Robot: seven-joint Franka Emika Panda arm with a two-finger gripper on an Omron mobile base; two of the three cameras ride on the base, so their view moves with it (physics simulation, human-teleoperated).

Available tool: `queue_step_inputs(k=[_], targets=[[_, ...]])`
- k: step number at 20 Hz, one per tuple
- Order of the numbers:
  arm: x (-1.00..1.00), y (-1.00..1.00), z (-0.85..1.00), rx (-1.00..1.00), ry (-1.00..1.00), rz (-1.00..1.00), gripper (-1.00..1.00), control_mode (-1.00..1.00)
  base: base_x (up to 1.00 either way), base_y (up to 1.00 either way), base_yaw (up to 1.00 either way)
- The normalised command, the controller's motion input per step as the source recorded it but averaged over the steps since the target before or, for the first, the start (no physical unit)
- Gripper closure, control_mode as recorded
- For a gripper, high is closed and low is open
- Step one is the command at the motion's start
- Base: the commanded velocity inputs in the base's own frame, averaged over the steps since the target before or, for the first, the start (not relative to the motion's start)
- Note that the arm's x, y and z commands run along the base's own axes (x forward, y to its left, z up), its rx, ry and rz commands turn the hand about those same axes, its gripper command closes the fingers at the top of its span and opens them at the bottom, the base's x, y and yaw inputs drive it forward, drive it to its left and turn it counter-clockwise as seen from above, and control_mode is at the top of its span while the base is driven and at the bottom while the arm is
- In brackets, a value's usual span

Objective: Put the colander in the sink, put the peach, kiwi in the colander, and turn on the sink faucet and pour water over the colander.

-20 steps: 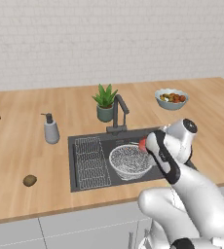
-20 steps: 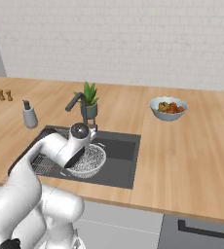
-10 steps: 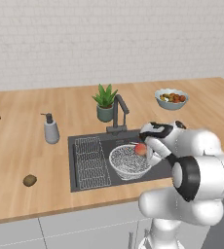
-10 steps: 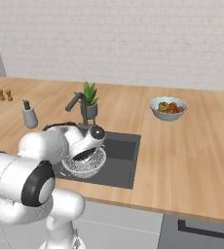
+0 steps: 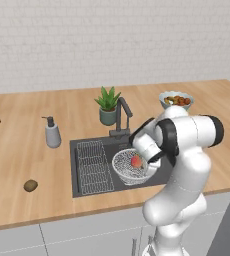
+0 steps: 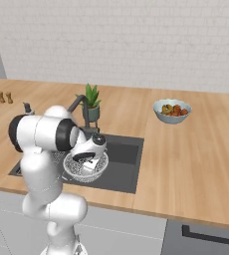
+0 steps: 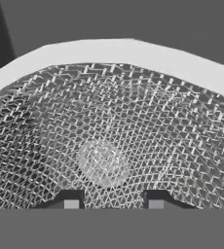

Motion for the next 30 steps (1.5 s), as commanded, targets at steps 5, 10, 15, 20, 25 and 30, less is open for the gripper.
queue_step_inputs(k=[5, 10, 15, 20, 25, 30], targets=[[0.26, 0.05, -0.66, -0.08, 0.0, 0.09, 1.0, -1.0, 0.0, 0.0, 0.0], [0.0, 0.0, -0.15, 0.0, -0.01, 0.06, -1.0, -1.0, 0.0, 0.0, 0.0], [-0.1, 0.14, 0.12, 0.0, -0.03, 0.03, -1.0, -1.0, 0.0, 0.0, 0.0], [-0.25, 0.24, 0.27, 0.0, 0.0, 0.04, -1.0, -1.0, 0.0, 0.0, 0.0], [-0.7, 0.0, 0.93, 0.09, -0.1, 0.15, -1.0, -1.0, 0.0, 0.0, 0.0], [-0.65, 0.0, 1.0, 0.03, -0.12, 0.22, -1.0, -1.0, 0.0, 0.0, 0.0]])
